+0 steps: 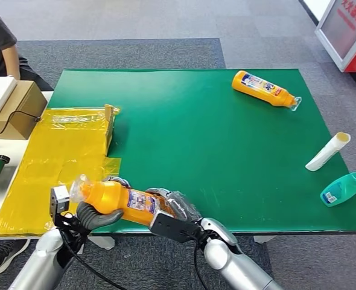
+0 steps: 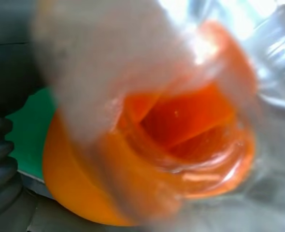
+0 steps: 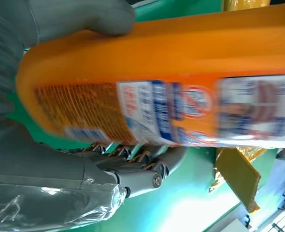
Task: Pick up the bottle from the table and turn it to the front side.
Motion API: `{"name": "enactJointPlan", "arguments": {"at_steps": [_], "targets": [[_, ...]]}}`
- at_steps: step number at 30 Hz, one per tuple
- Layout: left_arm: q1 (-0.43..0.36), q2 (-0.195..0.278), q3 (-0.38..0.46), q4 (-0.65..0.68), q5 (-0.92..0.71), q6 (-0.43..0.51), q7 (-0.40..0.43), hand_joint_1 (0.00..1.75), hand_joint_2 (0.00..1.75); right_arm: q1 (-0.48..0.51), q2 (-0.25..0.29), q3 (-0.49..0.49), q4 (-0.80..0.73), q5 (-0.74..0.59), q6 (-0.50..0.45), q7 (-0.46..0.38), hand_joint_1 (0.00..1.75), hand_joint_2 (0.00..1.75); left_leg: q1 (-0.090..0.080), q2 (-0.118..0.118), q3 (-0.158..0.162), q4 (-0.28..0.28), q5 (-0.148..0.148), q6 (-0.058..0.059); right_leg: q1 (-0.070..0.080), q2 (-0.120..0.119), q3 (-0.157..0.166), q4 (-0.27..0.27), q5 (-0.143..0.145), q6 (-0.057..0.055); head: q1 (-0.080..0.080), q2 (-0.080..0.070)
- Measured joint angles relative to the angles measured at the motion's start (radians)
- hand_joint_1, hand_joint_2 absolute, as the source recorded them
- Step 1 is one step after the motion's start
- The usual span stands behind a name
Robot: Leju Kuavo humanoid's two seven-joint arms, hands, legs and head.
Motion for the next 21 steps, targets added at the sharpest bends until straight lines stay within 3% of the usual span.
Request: {"name": "enactJointPlan", "arguments": {"at_steps": [5, 8, 11, 16, 21], "targets": [[-0.015, 0.025, -0.042, -0.104, -0.302, 0.227, 0.02, 1.75, 1.75, 0.011, 0.0, -0.027, -0.008, -0.01, -0.045, 0.017, 0.0, 1.75, 0.0, 0.0, 0.0, 0.0, 0.0, 0.0, 0.0, 0.0, 0.0, 0.0, 0.0, 0.0, 0.0, 0.0], [-0.06, 0.07, -0.062, -0.199, -0.489, 0.323, 0.111, 1.75, 1.75, 0.033, 0.0, -0.066, -0.027, -0.003, -0.06, 0.025, 0.0, 1.75, 0.0, 0.0, 0.0, 0.0, 0.001, 0.0, 0.0, 0.0, -0.001, 0.0, 0.001, -0.001, 0.0, 0.0], [-0.123, 0.138, -0.07, -0.279, -0.592, 0.325, 0.206, 1.75, 1.75, 0.062, 0.0, -0.109, -0.047, 0.015, -0.062, 0.027, 0.0, 1.75, 0.002, 0.001, -0.001, 0.0, 0.003, -0.002, 0.002, 0.001, -0.002, 0.0, 0.002, -0.003, 0.0, 0.0], [-0.215, 0.23, -0.094, -0.363, -0.68, 0.288, 0.296, 1.75, 1.75, 0.091, 0.002, -0.158, -0.068, 0.035, -0.054, 0.024, 0.0, 1.75, 0.003, 0.001, -0.001, 0.0, 0.004, -0.003, 0.003, 0.001, -0.002, 0.0, 0.003, -0.004, 0.0, 0.0], [-0.293, 0.305, -0.159, -0.369, -0.686, 0.191, 0.407, 1.75, 1.75, 0.096, 0.009, -0.178, -0.073, 0.038, -0.042, 0.024, 0.0, 1.75, 0.003, 0.001, -0.001, 0.0, 0.004, -0.003, 0.003, 0.001, -0.003, 0.0, 0.003, -0.004, 0.0, 0.0]]}}
